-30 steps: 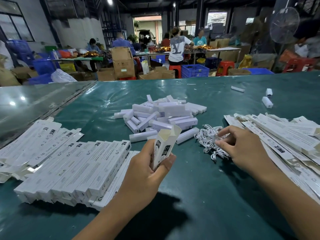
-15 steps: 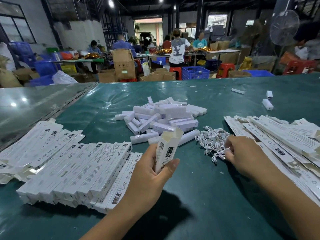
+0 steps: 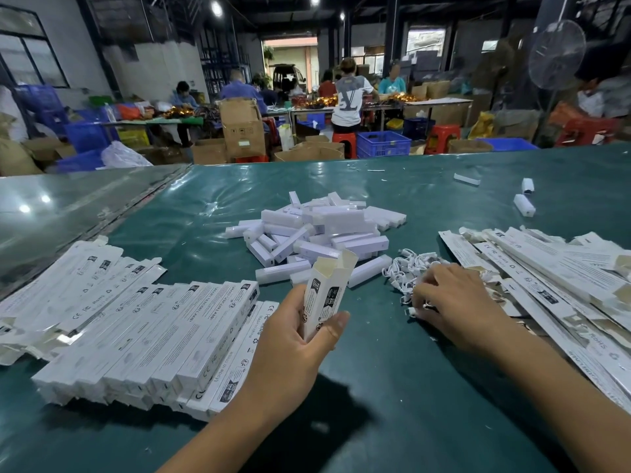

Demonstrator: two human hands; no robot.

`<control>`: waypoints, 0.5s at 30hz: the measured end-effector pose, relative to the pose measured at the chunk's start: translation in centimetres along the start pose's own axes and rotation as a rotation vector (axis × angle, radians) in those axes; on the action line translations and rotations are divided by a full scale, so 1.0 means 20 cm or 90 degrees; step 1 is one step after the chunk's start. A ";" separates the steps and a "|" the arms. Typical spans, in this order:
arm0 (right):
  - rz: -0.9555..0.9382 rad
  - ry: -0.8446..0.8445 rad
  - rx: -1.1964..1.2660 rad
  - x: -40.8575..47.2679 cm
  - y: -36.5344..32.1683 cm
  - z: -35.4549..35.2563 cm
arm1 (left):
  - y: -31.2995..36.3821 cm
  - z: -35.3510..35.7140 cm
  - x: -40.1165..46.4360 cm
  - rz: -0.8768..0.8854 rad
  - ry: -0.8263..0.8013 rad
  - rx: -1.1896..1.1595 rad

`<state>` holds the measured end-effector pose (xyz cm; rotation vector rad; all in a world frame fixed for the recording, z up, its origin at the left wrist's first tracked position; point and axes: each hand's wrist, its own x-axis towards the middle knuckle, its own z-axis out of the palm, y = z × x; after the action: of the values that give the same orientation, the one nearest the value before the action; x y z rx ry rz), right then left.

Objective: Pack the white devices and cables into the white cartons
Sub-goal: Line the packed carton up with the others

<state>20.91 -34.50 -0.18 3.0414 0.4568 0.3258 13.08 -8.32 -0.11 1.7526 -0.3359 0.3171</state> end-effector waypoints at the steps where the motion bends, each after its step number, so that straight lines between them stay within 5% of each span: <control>1: -0.018 0.028 0.029 0.00 -0.01 0.00 | 0.01 0.00 0.00 0.001 0.008 -0.003; 4: -0.039 0.166 0.295 -0.03 -0.06 -0.04 | 0.03 -0.02 0.00 0.005 0.021 -0.022; 7: -0.077 0.156 0.584 -0.08 -0.18 -0.12 | 0.06 -0.02 0.00 -0.010 0.023 -0.064; 12: -0.197 0.076 0.776 -0.14 -0.35 -0.12 | 0.08 -0.02 0.00 -0.071 0.008 -0.113; 15: -0.192 0.135 0.806 -0.16 -0.40 -0.14 | 0.08 -0.02 0.00 -0.073 -0.018 -0.120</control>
<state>15.07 -27.74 1.19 3.9669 1.6622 0.4690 12.51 -8.34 1.43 1.5848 -0.2748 0.1722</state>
